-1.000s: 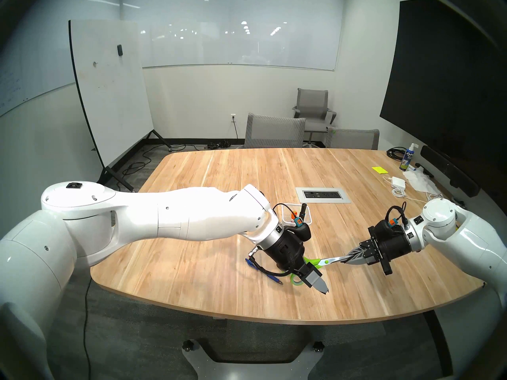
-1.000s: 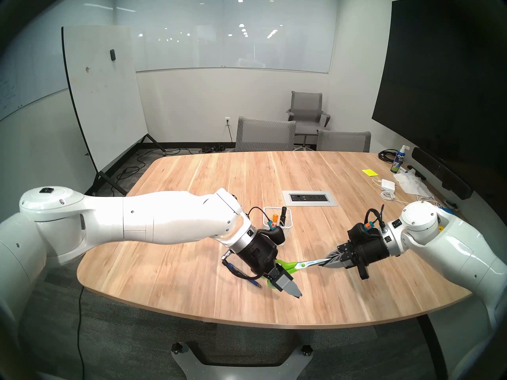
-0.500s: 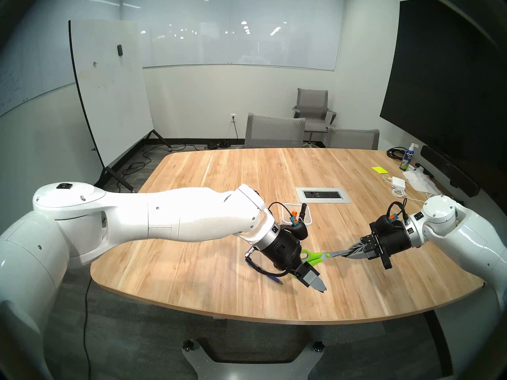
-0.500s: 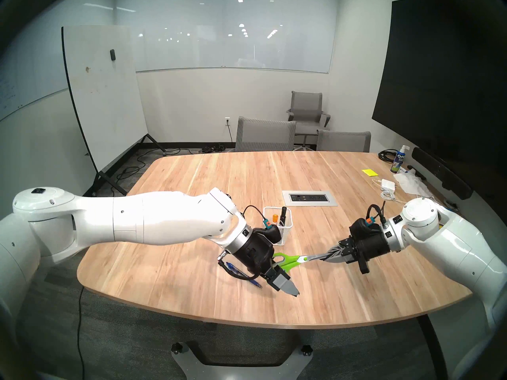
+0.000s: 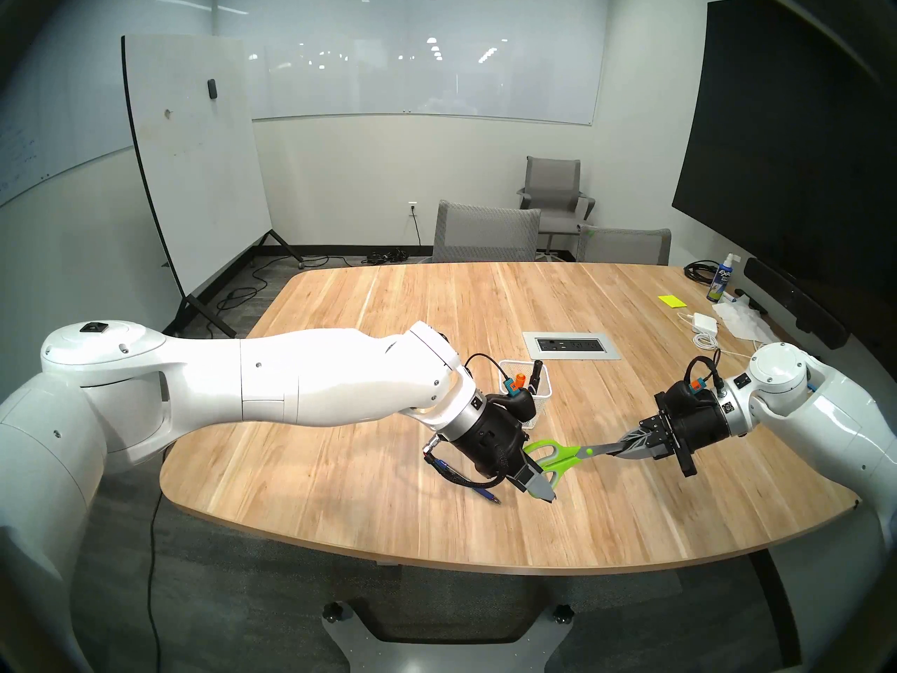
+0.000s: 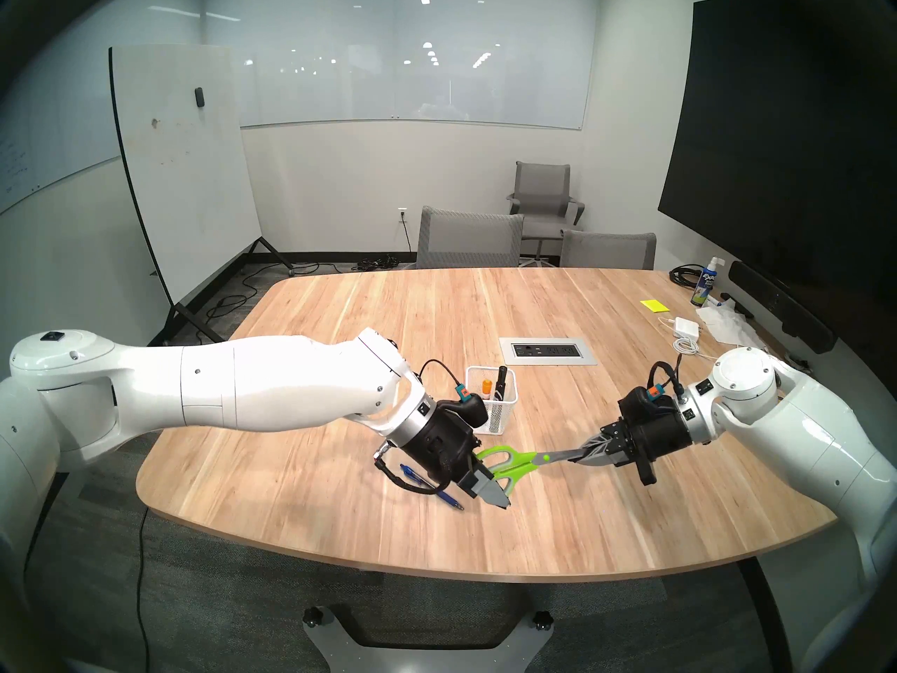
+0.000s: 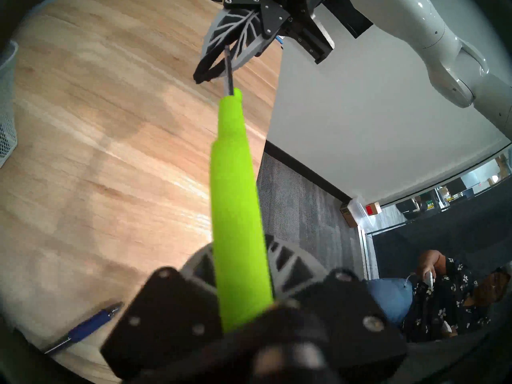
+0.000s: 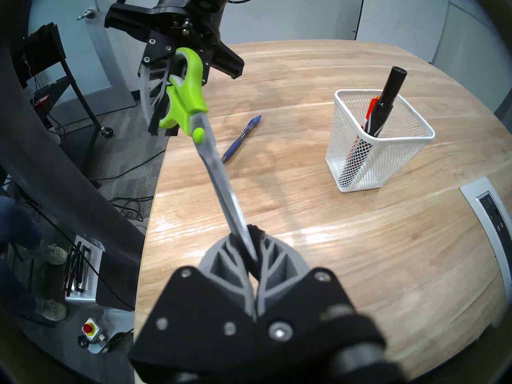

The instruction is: Place the pen, the marker, and the scissors into the pen holder

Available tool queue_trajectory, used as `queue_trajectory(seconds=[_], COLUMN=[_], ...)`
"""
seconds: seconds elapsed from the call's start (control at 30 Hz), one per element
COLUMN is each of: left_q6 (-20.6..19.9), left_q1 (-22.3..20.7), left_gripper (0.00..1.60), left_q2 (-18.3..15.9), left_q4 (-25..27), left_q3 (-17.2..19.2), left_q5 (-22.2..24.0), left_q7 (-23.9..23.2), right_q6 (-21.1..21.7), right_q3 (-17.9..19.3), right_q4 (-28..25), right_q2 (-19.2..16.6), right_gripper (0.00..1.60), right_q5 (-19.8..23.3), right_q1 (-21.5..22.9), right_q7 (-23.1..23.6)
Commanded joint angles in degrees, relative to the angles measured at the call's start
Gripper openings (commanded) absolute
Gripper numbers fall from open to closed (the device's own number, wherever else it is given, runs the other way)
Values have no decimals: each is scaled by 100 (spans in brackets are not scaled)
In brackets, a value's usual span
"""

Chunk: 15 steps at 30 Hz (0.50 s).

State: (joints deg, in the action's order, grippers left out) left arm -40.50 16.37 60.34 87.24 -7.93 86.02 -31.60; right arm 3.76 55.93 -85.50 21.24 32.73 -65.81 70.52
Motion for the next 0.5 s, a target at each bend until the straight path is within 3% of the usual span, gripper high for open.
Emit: queue_trajectory(seconds=[0.0,0.2,0.23,0.27,0.3,0.33,0.47], left_q6=[71,103,91,65,51,28,-68], left_q1=[-56,-79,-86,-103,-114,-133,-219], left_gripper=[0,0,0,0,0,0,0], left_q2=[-17,-32,-37,-40,-48,-63,-115], left_q4=[176,221,232,243,255,272,295], left_q3=[111,96,96,89,86,81,48], left_q5=[39,-6,-5,-8,-8,-10,-31], left_q7=[-41,-33,-32,-36,-35,-36,-109], right_q6=[24,38,29,-6,-18,-44,-113], right_q3=[96,52,60,67,70,75,90], right_q4=[-12,9,-1,-14,-19,-25,-63], right_q2=[-50,-56,-67,-79,-84,-92,-138], right_gripper=[0,0,10,49,140,160,160], right_q5=[33,23,29,19,16,18,44], right_q1=[97,159,144,125,113,96,38], right_q7=[-20,249,245,226,228,221,187])
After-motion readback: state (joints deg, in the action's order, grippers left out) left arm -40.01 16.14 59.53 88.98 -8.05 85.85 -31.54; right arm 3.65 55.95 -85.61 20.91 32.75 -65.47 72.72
